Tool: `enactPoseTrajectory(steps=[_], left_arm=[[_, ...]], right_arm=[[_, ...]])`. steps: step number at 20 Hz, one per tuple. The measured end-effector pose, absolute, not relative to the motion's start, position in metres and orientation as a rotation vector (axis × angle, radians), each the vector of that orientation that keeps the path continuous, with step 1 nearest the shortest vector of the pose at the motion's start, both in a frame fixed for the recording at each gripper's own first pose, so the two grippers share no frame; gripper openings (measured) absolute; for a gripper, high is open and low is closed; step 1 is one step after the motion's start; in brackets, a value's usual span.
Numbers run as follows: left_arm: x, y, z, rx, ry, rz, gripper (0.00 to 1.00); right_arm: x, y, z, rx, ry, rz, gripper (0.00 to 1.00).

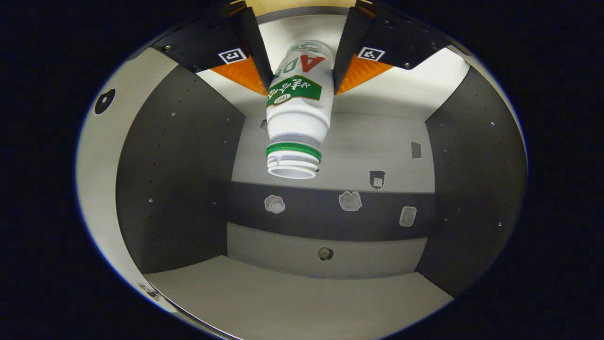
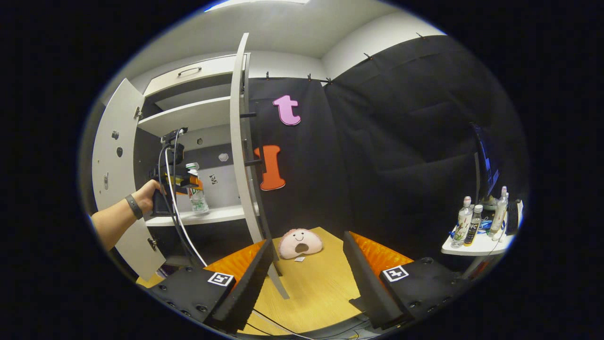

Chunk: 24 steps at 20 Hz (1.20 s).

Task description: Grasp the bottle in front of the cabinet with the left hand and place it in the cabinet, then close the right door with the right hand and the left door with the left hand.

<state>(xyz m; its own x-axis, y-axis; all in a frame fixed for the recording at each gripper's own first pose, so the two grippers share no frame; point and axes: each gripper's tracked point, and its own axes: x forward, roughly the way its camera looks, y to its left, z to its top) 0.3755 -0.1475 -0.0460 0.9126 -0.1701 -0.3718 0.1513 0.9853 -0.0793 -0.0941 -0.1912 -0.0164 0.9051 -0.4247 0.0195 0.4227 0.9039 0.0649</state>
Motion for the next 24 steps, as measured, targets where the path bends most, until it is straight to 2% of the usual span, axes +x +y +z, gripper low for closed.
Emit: enactPoseTrajectory(steps=[5, 8, 10, 16, 24], left_arm=[[0.376, -0.149, -0.050, -0.077, 0.376, -0.146, 0.75], [0.381, -0.148, -0.055, -0.091, 0.368, -0.150, 0.90], [0.380, -0.148, -0.049, -0.121, 0.336, -0.157, 0.95], [0.356, -0.134, 0.023, -0.135, 0.099, -0.175, 0.95], [0.262, -0.113, 0.068, -0.191, 0.010, -0.208, 0.95]], right_arm=[[-0.089, -0.200, -0.023, 0.079, -0.024, -0.460, 0.98], [-0.083, -0.199, -0.026, 0.073, -0.017, -0.452, 0.98], [-0.081, -0.198, -0.025, 0.065, -0.016, -0.449, 0.98], [-0.072, -0.192, -0.027, 0.065, -0.008, -0.428, 0.98], [-0.054, -0.156, -0.015, 0.075, -0.027, -0.320, 0.98]])
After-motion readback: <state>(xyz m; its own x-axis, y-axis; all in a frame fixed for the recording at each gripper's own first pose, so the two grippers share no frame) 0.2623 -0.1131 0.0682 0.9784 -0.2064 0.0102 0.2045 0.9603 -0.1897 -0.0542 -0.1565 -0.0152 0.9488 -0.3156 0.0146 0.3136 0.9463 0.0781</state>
